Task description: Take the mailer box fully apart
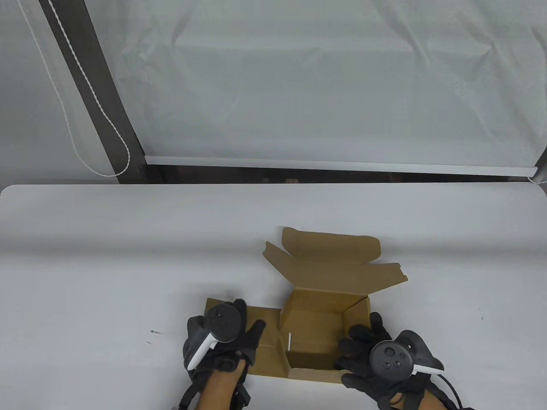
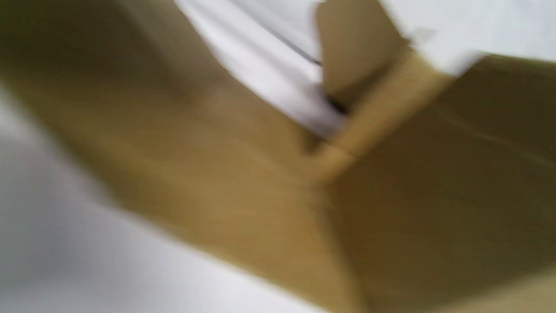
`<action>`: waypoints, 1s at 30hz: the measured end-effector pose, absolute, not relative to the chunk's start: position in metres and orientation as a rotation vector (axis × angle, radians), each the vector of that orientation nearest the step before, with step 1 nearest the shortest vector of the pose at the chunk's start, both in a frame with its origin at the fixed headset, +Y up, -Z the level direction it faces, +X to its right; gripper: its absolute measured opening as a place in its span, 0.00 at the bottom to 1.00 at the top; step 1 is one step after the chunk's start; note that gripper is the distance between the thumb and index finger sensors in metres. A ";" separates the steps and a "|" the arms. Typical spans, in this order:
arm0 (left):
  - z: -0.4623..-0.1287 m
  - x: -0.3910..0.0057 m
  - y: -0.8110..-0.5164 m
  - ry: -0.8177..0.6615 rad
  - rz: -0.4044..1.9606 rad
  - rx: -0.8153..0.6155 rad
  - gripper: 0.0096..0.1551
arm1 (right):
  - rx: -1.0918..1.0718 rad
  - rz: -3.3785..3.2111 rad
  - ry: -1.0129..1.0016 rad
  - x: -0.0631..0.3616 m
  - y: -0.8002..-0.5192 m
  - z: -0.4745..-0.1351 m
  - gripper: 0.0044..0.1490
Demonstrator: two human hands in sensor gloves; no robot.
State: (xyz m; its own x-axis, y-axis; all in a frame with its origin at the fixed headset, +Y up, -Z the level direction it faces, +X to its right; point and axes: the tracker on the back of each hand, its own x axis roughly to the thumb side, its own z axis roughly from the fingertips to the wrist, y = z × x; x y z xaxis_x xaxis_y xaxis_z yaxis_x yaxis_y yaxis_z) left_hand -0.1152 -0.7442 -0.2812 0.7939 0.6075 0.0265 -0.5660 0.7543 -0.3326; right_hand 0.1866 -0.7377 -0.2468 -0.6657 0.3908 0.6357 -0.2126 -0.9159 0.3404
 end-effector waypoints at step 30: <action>-0.272 -0.069 -0.744 -0.181 0.569 -0.337 0.42 | 0.772 2.720 0.360 0.237 -0.725 -0.261 0.54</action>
